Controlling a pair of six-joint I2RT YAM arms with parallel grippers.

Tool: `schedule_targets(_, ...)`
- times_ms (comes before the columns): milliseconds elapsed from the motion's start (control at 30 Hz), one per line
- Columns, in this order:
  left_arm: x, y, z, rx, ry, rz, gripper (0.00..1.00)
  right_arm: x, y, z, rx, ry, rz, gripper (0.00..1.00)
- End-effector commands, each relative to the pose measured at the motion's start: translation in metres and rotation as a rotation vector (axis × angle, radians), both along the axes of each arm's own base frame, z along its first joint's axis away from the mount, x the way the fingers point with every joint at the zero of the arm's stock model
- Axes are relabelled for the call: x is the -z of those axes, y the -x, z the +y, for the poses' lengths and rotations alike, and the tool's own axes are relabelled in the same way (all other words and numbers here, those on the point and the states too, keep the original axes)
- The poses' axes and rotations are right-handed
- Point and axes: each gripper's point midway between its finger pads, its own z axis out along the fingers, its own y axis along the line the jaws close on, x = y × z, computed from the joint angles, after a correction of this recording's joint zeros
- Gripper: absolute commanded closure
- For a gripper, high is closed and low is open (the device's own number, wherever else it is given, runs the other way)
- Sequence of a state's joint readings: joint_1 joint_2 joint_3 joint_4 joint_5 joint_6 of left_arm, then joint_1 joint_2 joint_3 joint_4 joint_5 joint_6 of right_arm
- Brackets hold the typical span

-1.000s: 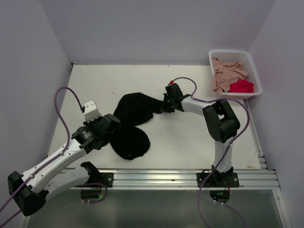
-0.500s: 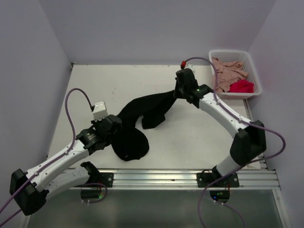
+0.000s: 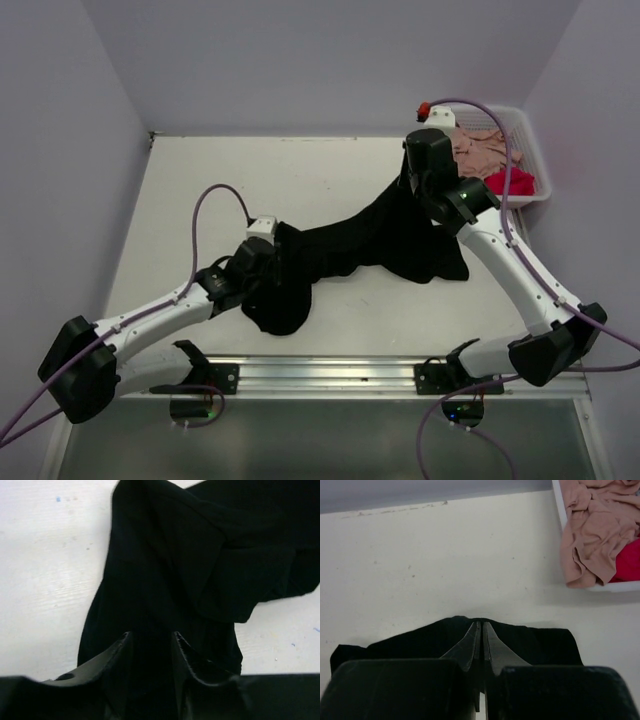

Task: Fold and stack the t-shirts
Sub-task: Flatten out the tshirt

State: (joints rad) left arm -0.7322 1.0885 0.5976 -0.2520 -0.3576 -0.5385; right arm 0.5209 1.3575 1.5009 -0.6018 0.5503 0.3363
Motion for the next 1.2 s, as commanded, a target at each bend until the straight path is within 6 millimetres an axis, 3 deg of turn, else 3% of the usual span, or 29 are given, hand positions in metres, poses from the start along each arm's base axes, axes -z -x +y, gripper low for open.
schedule_targets(0,-0.003,-0.004,-0.035,0.141,0.071,-0.029,0.51,0.010,0.003,-0.007,0.012,0.048,0.034,1.00)
schedule_targets(200,-0.011,0.003,-0.071,0.262,0.176,-0.064,0.33,0.015,0.005,-0.005,0.000,0.048,0.046,1.00)
schedule_targets(300,-0.010,0.002,-0.081,0.282,0.181,-0.067,0.29,0.017,0.007,-0.006,-0.004,0.044,0.049,1.00)
schedule_targets(467,0.005,-0.006,-0.087,0.272,0.113,-0.044,0.29,0.023,0.009,-0.005,-0.013,0.048,0.063,1.00)
schedule_targets(500,0.017,-0.008,-0.083,0.249,0.067,-0.020,0.30,0.024,0.010,-0.004,-0.019,0.047,0.066,1.00)
schedule_targets(633,0.034,-0.018,-0.077,0.189,-0.018,0.011,0.33,0.026,0.012,-0.005,-0.020,0.047,0.068,1.00)
schedule_targets(733,0.038,-0.021,-0.071,0.142,-0.055,0.021,0.43,0.030,0.014,-0.006,-0.019,0.052,0.074,1.00)
schedule_targets(767,0.035,-0.023,-0.068,0.121,-0.067,0.012,0.58,0.030,0.014,-0.007,-0.017,0.054,0.075,1.00)
schedule_targets(867,0.023,-0.025,-0.061,0.071,-0.084,-0.016,0.82,0.033,0.015,-0.009,-0.015,0.060,0.077,1.00)
schedule_targets(900,0.017,-0.025,-0.059,0.059,-0.089,-0.024,0.85,0.034,0.015,-0.009,-0.015,0.064,0.080,1.00)
schedule_targets(1167,-0.028,-0.024,-0.034,-0.044,-0.150,-0.070,0.89,0.045,0.013,-0.006,-0.019,0.062,0.094,1.00)
